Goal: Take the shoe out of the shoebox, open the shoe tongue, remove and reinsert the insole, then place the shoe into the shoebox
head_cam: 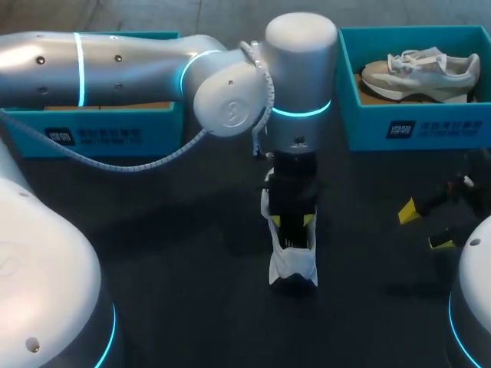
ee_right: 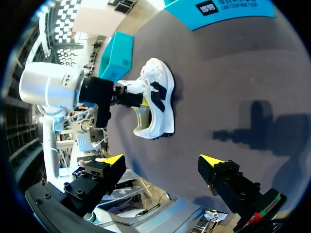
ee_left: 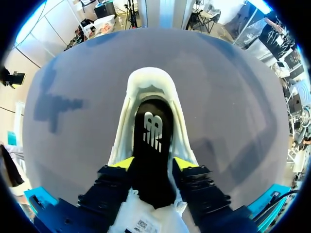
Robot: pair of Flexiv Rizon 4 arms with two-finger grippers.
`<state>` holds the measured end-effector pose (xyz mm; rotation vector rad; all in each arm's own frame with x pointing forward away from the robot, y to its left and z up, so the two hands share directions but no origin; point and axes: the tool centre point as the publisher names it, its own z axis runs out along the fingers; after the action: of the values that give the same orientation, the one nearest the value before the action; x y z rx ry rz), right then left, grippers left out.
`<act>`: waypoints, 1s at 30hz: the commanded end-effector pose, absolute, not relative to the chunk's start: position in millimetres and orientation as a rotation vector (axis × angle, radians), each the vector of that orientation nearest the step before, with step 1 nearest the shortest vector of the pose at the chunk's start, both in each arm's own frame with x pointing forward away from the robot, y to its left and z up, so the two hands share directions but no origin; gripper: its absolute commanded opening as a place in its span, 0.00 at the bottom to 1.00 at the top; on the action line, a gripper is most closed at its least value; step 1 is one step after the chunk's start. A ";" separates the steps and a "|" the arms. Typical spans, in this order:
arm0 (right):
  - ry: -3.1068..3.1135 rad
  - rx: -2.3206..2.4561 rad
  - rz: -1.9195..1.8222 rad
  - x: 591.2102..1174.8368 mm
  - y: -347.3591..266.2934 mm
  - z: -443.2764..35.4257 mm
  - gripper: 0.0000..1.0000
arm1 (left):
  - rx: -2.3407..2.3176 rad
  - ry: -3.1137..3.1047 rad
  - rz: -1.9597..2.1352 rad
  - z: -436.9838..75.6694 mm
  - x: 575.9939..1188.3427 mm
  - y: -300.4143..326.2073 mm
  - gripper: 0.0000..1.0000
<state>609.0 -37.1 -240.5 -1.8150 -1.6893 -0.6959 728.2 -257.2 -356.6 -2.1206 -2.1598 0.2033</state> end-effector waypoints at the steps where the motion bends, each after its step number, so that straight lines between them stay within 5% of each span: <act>1: -1.689 -1.820 -0.695 607.4 -36.6 -240.2 1.00 | -2.140 -2.144 0.204 -354.5 725.8 -254.0 0.63; 14: -1.689 -1.820 -0.695 607.4 -36.6 -240.2 1.00 | -2.168 -2.111 0.193 -360.4 724.5 -263.3 0.64; 18: -1.689 -1.820 -0.695 607.4 -36.6 -240.2 1.00 | -2.165 -2.114 0.190 -360.3 728.1 -262.6 0.72; 20: -1.689 -1.820 -0.695 607.4 -36.6 -240.2 1.00 | -2.169 -2.107 0.185 -359.5 727.5 -262.1 0.99; 30: -1.689 -1.820 -0.695 607.4 -36.6 -240.2 1.00 | -2.166 -2.116 0.190 -355.7 731.1 -258.9 1.00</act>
<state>609.0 -37.1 -240.5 -1.8151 -1.6892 -0.6959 729.1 -261.8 -356.5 -2.1635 -2.1148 0.1871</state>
